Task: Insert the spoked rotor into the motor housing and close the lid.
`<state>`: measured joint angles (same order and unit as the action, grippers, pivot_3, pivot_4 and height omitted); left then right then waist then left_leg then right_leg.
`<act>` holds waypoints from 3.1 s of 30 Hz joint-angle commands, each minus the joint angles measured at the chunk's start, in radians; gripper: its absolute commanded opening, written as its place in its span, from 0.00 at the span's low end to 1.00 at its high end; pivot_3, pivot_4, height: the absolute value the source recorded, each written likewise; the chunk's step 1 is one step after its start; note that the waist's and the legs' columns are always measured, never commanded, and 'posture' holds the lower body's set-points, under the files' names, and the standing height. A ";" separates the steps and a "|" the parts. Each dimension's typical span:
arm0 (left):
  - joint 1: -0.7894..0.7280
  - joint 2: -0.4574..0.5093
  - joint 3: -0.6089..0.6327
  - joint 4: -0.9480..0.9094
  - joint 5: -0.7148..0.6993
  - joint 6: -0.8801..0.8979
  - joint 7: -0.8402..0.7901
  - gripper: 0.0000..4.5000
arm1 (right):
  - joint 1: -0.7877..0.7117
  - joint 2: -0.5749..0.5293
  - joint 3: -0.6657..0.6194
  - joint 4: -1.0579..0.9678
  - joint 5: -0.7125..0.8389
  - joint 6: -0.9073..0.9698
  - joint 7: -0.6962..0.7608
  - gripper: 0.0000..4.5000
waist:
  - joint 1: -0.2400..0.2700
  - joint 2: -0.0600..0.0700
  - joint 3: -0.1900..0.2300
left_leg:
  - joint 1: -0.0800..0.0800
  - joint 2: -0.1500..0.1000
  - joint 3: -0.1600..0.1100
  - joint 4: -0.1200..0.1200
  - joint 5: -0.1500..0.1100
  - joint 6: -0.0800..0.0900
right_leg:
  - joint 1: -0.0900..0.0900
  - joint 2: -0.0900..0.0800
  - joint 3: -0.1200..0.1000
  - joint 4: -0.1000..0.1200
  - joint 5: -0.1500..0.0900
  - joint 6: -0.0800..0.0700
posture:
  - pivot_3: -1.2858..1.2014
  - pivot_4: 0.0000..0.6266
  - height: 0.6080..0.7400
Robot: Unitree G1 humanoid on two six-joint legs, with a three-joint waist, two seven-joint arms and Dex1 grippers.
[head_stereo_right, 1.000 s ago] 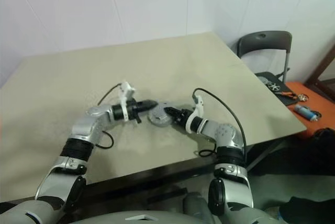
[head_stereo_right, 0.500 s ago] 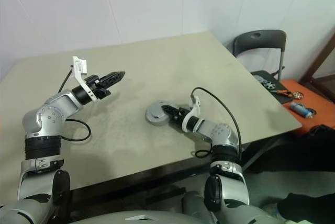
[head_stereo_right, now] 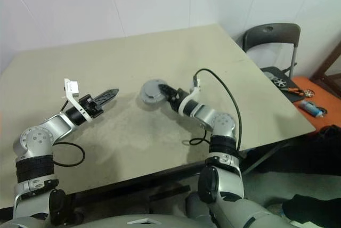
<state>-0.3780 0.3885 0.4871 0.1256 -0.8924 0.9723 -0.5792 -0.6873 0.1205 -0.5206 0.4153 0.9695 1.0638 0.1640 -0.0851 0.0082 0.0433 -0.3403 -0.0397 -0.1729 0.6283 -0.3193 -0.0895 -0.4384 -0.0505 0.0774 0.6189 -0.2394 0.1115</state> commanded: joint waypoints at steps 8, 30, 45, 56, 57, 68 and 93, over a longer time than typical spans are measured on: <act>-0.034 -0.095 0.231 -0.056 -0.300 -0.029 0.215 0.20 | -0.095 0.056 0.016 -0.025 0.101 -0.017 -0.026 0.49 | 0.014 -0.001 0.001 | 0.000 0.000 0.001 0.002 0.000 0.000 | -0.001 0.001 0.001 0.002 0.001 -0.001 | 0.52 0.00 1.00; 0.102 -0.216 0.105 -0.117 -0.603 -0.018 0.412 1.00 | -0.207 0.052 0.044 0.039 0.209 -0.056 -0.081 0.49 | 0.015 -0.002 0.000 | 0.001 0.001 0.002 0.005 0.001 -0.001 | 0.001 0.003 0.001 0.005 0.002 -0.002 | 0.52 0.00 1.00; -0.012 -0.262 -0.037 0.016 -0.535 -0.064 0.348 1.00 | -0.211 0.041 0.063 0.044 0.206 -0.045 -0.072 0.49 | 0.015 -0.002 0.000 | 0.002 0.001 0.002 0.013 0.001 -0.001 | 0.002 0.004 0.001 0.011 0.003 -0.004 | 0.52 0.00 1.00; -0.097 -0.282 -0.072 0.109 -0.469 -0.091 0.291 1.00 | -0.209 0.027 0.072 0.044 0.199 -0.039 -0.074 0.49 | 0.016 -0.002 0.000 | 0.002 0.000 0.002 0.019 0.001 0.000 | 0.006 0.004 0.001 0.011 0.006 -0.002 | 0.52 0.00 1.00; -0.111 -0.284 -0.073 0.129 -0.457 -0.099 0.283 1.00 | -0.209 0.026 0.073 0.043 0.199 -0.038 -0.076 0.49 | 0.016 -0.002 0.000 | 0.002 0.000 0.002 0.019 0.001 0.000 | 0.006 0.004 0.001 0.011 0.006 -0.002 | 0.52 0.00 1.00; -0.149 -0.294 -0.076 0.202 -0.350 -0.131 0.274 0.96 | -0.197 0.021 0.073 0.038 0.198 -0.026 -0.085 0.49 | 0.015 -0.002 0.000 | 0.002 0.000 0.002 0.019 0.001 0.000 | 0.006 0.004 0.001 0.010 0.007 -0.002 | 0.52 0.00 1.00; -0.186 -0.292 -0.037 0.151 -0.392 -0.110 0.308 0.52 | -0.189 0.020 0.147 0.041 0.075 -0.099 -0.097 0.49 | 0.014 -0.002 0.000 | 0.002 0.000 0.002 0.020 0.001 0.000 | 0.006 0.004 0.001 0.011 0.007 -0.002 | 0.52 0.00 1.00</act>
<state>-0.5333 0.0790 0.4467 0.3291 -1.2945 0.8690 -0.2739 -0.8255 0.1158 -0.4025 0.4942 1.0707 0.9800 0.0748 -0.0706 0.0064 0.0434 -0.3380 -0.0393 -0.1713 0.6479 -0.3185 -0.0900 -0.4322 -0.0462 0.0788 0.6297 -0.2323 0.1099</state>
